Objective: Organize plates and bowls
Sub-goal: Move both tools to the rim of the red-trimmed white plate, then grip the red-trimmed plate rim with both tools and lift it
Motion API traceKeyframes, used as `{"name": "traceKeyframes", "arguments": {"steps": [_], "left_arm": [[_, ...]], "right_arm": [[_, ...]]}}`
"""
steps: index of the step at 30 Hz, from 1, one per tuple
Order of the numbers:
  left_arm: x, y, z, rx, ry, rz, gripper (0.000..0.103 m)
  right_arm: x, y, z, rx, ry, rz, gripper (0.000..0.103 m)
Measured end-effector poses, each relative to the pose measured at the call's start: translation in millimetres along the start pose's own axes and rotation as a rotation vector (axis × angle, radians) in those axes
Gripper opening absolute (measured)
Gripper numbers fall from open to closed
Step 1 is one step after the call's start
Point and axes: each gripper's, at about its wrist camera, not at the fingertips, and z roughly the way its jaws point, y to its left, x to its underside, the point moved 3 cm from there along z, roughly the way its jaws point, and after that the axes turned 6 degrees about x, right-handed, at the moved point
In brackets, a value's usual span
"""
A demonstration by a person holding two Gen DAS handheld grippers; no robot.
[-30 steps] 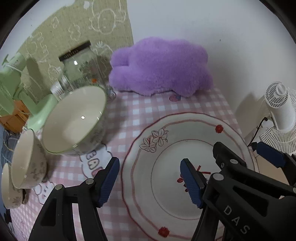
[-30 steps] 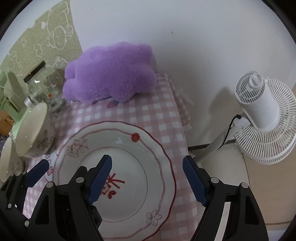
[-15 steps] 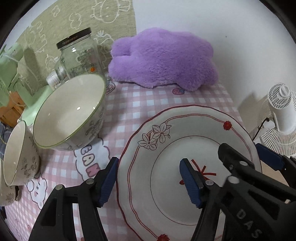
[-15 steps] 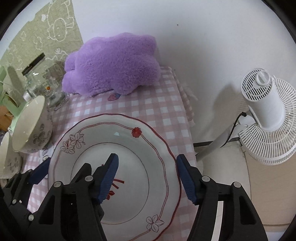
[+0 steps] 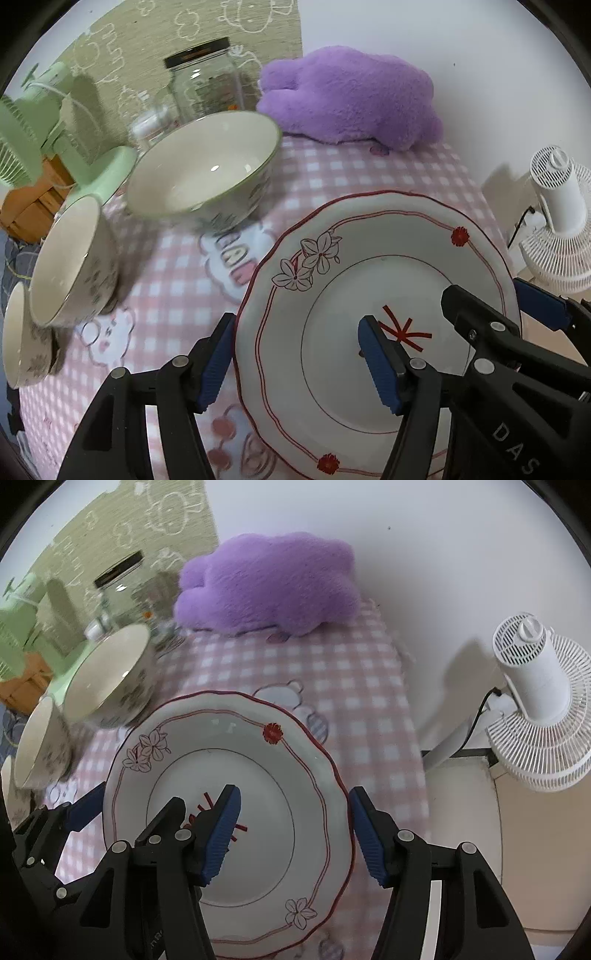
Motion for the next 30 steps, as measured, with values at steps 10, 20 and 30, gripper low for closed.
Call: {"name": "traceKeyframes", "arguments": {"steps": [10,20,30], "left_arm": [[35.7,23.4,-10.5,0.008,0.041,-0.060,0.066],[40.4,21.7,-4.1,-0.003,0.040,-0.013,0.066],[43.9,24.6,-6.8,0.041,0.038,-0.007,0.064]], "right_arm": [[31.3,14.3,-6.4,-0.080,0.069,-0.013,0.058],[37.4,16.7,-7.9,-0.062,0.039,-0.083,0.052],[38.5,10.6,-1.1,-0.113,0.066,-0.053,0.049]]}}
